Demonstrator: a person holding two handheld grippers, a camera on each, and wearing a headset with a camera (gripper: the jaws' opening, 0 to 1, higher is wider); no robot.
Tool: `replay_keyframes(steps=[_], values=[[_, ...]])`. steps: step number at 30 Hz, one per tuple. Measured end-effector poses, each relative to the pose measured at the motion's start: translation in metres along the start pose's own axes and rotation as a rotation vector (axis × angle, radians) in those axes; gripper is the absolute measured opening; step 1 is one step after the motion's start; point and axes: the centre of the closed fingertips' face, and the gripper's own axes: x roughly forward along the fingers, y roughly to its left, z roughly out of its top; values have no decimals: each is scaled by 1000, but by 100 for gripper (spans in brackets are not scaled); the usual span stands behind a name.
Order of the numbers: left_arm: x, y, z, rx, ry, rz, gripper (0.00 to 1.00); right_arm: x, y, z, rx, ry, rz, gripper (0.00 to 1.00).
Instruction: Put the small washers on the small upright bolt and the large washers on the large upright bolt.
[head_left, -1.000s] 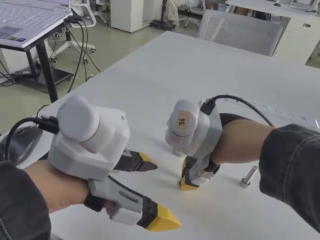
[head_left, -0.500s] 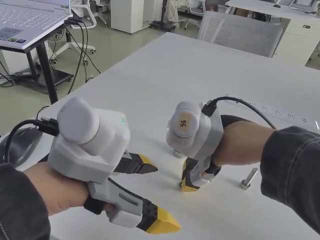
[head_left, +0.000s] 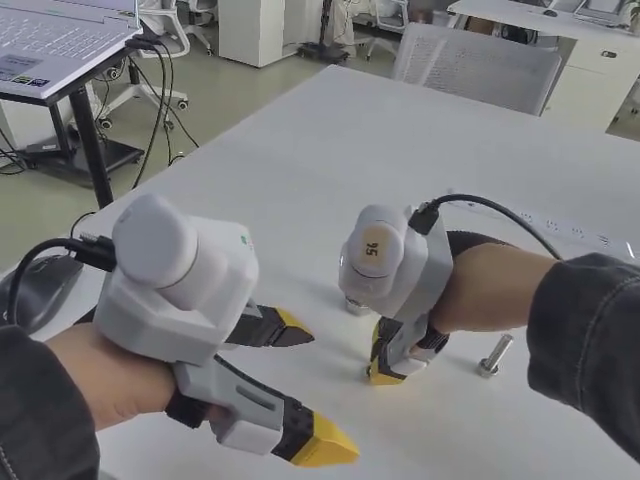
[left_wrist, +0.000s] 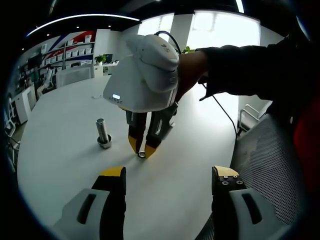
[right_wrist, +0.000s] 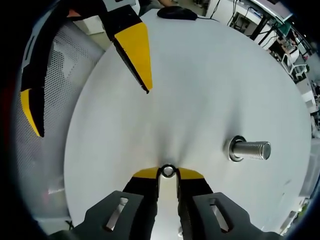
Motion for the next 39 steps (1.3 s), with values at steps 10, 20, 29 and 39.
replay_keyframes(steps=[10, 20, 29, 39], values=[[1, 0, -1, 1, 3, -5, 69, -8, 4, -19, 44, 3, -3, 14], [1, -1, 0, 6, 6, -9, 69, -15, 11, -39, 84, 9, -14, 14], [1, -3, 2, 10, 7, -13, 69, -21, 20, -59, 127, 15, -19, 14], [1, -5, 3, 13, 11, -18, 69, -26, 31, -81, 172, 21, -20, 14]])
